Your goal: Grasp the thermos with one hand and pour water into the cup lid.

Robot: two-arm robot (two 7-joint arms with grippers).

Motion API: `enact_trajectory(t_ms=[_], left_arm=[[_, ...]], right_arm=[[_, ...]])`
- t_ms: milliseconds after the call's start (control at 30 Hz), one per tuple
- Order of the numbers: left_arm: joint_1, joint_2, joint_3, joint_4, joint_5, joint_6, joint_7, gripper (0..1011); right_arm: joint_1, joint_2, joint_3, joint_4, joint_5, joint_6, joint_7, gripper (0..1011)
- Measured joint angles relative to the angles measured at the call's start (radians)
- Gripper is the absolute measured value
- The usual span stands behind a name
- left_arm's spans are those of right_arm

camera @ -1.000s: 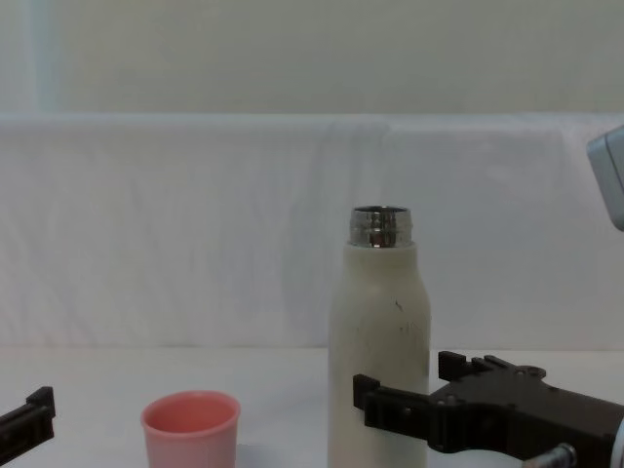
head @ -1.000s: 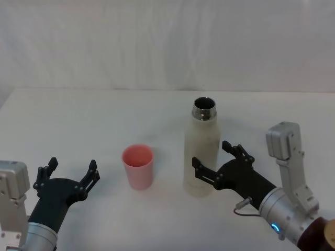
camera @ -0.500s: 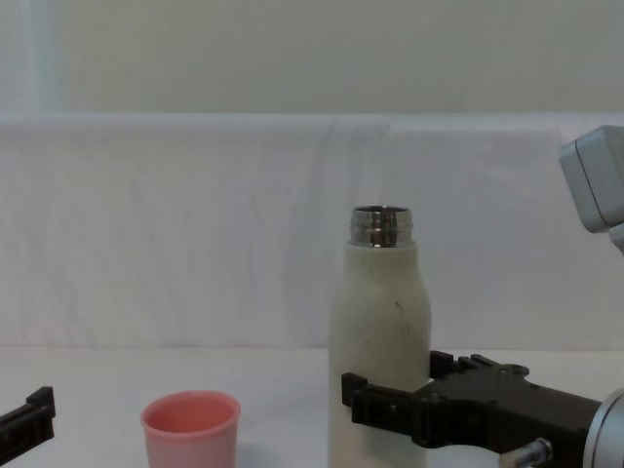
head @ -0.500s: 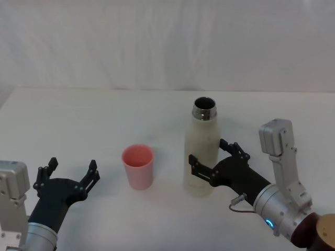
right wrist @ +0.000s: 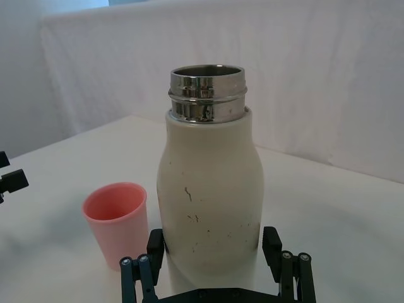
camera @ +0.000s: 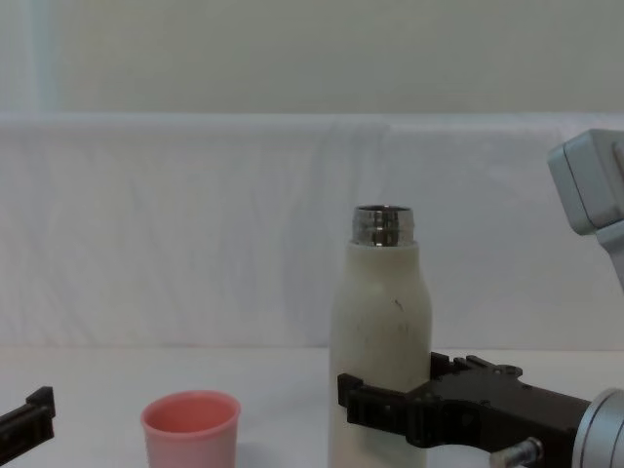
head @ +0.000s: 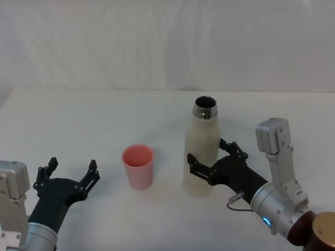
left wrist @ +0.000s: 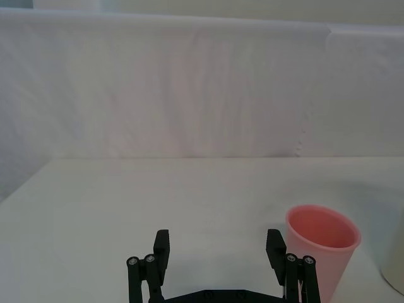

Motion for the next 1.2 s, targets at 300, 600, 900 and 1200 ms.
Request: enact_trajectory(t_ms=[300, 600, 900, 1200], left_arm=[[0.0, 0.0, 0.0, 0.0, 0.0, 0.0, 0.0, 1001], [0.0, 0.0, 0.0, 0.0, 0.0, 0.0, 0.0, 1001], [0.0, 0.0, 0.0, 0.0, 0.0, 0.0, 0.0, 1001], [0.0, 0.0, 0.0, 0.0, 0.0, 0.0, 0.0, 1001]], right_arm=[[0.012, -0.013, -0.003, 0.015, -0.004, 0.0, -0.001, 1003], [0.024, -0.023, -0.005, 0.029, -0.007, -0.001, 0.0, 1003], [0.031, -0.033, -0.005, 0.041, -0.009, -0.005, -0.002, 1003], [0.037, -0.039, -0.004, 0.053, -0.011, -0.008, -0.004, 1003]])
